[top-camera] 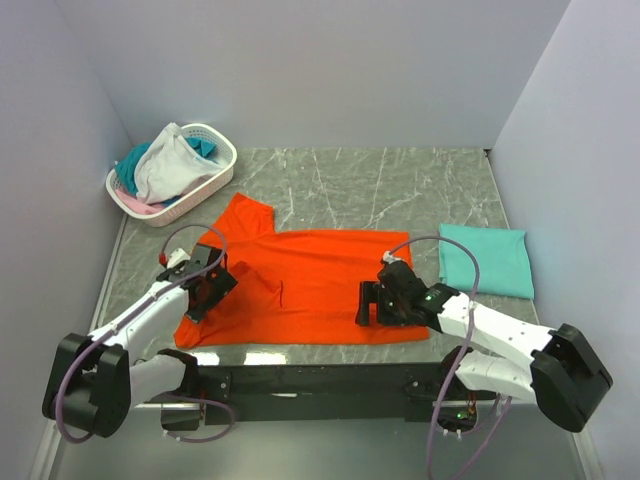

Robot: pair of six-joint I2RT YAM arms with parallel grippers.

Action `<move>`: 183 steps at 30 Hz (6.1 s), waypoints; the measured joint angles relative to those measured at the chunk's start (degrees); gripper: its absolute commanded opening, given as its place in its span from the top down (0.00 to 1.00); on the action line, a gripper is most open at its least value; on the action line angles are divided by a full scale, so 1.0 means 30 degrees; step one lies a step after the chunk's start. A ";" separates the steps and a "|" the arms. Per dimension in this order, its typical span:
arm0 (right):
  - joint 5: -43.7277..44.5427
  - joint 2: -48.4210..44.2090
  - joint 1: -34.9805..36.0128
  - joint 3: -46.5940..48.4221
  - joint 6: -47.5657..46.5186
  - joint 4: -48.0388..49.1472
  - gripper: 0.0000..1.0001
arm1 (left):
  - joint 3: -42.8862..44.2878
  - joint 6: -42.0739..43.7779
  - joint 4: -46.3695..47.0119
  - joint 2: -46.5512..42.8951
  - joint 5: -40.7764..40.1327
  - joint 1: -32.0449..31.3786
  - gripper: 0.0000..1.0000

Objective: Fold and stack the t-shirts
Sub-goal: Fold the tshirt

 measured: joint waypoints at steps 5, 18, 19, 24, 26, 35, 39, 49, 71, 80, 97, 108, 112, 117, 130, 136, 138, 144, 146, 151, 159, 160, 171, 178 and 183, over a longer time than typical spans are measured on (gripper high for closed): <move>-0.0175 -0.0962 0.0102 -0.0255 0.0619 -0.1217 0.04 | -0.0306 -0.1457 -0.1654 -0.1137 -0.0051 0.0000 0.01; 0.3628 -0.1005 -0.0546 0.7089 0.0087 -0.4226 0.00 | 0.5355 0.0204 -0.2244 -0.1428 -0.1290 0.0007 0.01; 0.3927 -0.1042 -0.0867 0.7308 0.0044 -0.4058 0.00 | 0.6091 0.0539 -0.1792 -0.0772 -0.1311 0.0015 0.01; 0.3767 -0.1151 -0.4226 0.7541 -0.0430 -0.2754 0.00 | 1.0856 0.2011 -0.0648 0.4437 -0.1020 0.0102 0.01; 0.3643 -0.1144 -0.5151 0.7541 -0.0663 -0.2455 0.00 | 1.2815 0.2484 -0.0663 0.6564 -0.0663 0.0131 0.01; 0.2397 -0.0262 -0.6528 0.7176 -0.1734 -0.1909 0.00 | 0.9981 0.3344 0.0663 0.6841 0.3519 -0.0583 0.00; 0.1712 0.0401 -0.6965 0.6921 -0.2149 -0.1894 0.00 | 0.8233 0.3096 0.0488 0.5603 0.3898 -0.2120 0.01; 0.0532 0.0517 -0.7548 0.6681 -0.3031 -0.1778 0.00 | 0.6513 0.2382 0.0984 0.6025 0.3198 -0.2317 0.01; 0.0495 0.0044 -0.7854 0.5712 -0.3322 -0.1530 0.00 | 0.7978 0.2616 0.1610 0.9092 0.2229 -0.1224 0.01; 0.0765 0.0044 -0.7861 0.5034 -0.3300 -0.1362 0.00 | 0.8998 0.3024 0.1712 0.9850 0.2106 -0.1202 0.01; 0.1421 -0.0882 -0.7890 0.4758 -0.3322 -0.1209 0.00 | 0.9755 0.3111 0.0182 0.8415 0.1370 -0.1122 0.01; 0.1559 -0.1443 -0.7890 0.4758 -0.3512 -0.1064 0.00 | 1.6014 0.3599 -0.0612 1.1234 -0.1020 -0.0240 0.01; 0.1566 -0.1457 -0.7890 0.4758 -0.3679 -0.1020 0.00 | 1.8323 0.4080 -0.0350 1.3937 -0.1654 0.0146 0.02; 0.1552 -0.1457 -0.7898 0.4758 -0.3810 -0.0947 0.00 | 2.0764 0.4648 -0.0335 1.6932 -0.2076 0.0736 0.13; 0.1537 -0.1457 -0.7949 0.4758 -0.3840 -0.0911 0.00 | 2.3358 0.6135 0.1319 2.0378 -0.3359 0.1260 0.39; 0.1545 -0.1457 -0.7949 0.4758 -0.3847 -0.0911 0.00 | 2.4072 0.6470 0.1392 2.1566 -0.3585 0.1304 0.49; 0.1537 -0.1457 -0.7949 0.4758 -0.3861 -0.0911 0.00 | 2.4072 0.6484 0.1370 2.1791 -0.3694 0.1311 0.56; 0.1552 -0.1457 -0.7978 0.4758 -0.3891 -0.0911 0.00 | 2.4072 0.6513 0.1348 2.1952 -0.3701 0.1333 0.97; 0.1559 -0.1457 -0.7985 0.4758 -0.3891 -0.0911 0.00 | 2.4072 0.6586 0.1348 2.1952 -0.3694 0.1333 0.99; 0.1712 -0.1457 -0.7985 0.4758 -0.3876 -0.0911 0.00 | 2.4013 0.6768 0.1377 2.1944 -0.3417 0.1333 0.99; 0.2652 -0.0532 -0.8269 0.5348 -0.3206 -0.0911 0.01 | 2.0793 0.6834 0.1909 1.9737 -0.2914 0.1333 0.99; 0.2637 -0.0160 -0.8284 0.5632 -0.3126 -0.0831 0.01 | 2.0400 0.6834 0.1953 1.9292 -0.2820 0.1333 0.99; 0.4284 0.6681 -0.9071 1.0907 -0.2047 -0.0342 0.06 | 1.6240 0.6827 0.3009 1.3937 -0.1668 0.1144 0.99; 0.4575 1.1752 -0.9697 1.3661 -0.1858 -0.0386 0.14 | 1.4630 0.6827 0.3147 1.2050 -0.1071 0.0831 0.99; 0.4575 1.4105 -0.9857 1.4928 -0.1858 -0.0648 0.19 | 1.4134 0.6739 0.3060 1.1366 -0.0823 0.0699 0.99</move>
